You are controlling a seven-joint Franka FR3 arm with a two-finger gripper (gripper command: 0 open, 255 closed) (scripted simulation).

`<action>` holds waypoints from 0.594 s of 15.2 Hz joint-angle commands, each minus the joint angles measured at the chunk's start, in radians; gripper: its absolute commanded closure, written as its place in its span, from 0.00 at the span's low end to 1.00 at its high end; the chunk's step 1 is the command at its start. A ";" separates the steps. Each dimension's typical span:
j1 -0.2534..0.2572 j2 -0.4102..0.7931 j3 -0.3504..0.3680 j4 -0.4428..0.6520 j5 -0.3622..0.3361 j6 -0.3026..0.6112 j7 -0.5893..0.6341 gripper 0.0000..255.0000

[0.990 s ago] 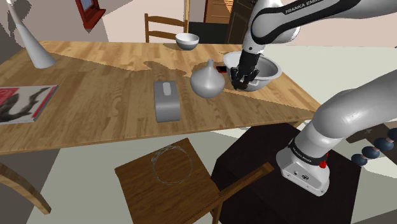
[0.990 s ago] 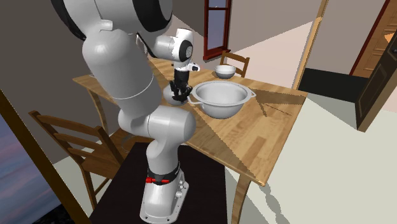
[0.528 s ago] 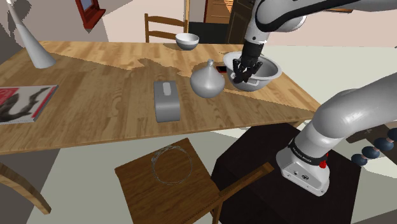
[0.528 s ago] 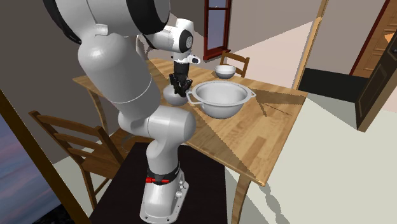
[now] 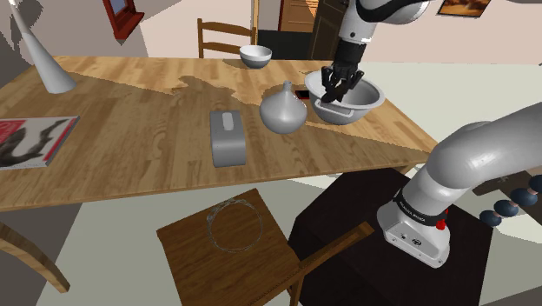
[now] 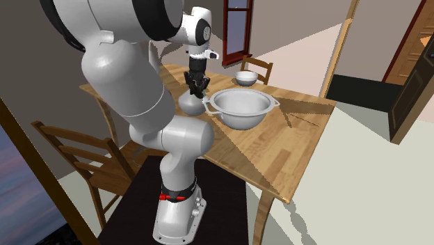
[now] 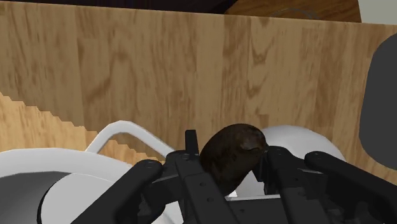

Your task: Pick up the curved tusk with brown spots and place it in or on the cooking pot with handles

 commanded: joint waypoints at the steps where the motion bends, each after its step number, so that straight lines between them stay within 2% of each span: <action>1: -0.001 -0.005 -0.002 0.023 -0.002 -0.028 0.003 1.00; 5: -0.001 -0.012 -0.004 0.058 -0.005 -0.071 0.008 1.00; 9: -0.043 0.065 -0.070 0.122 -0.049 -0.068 -0.077 1.00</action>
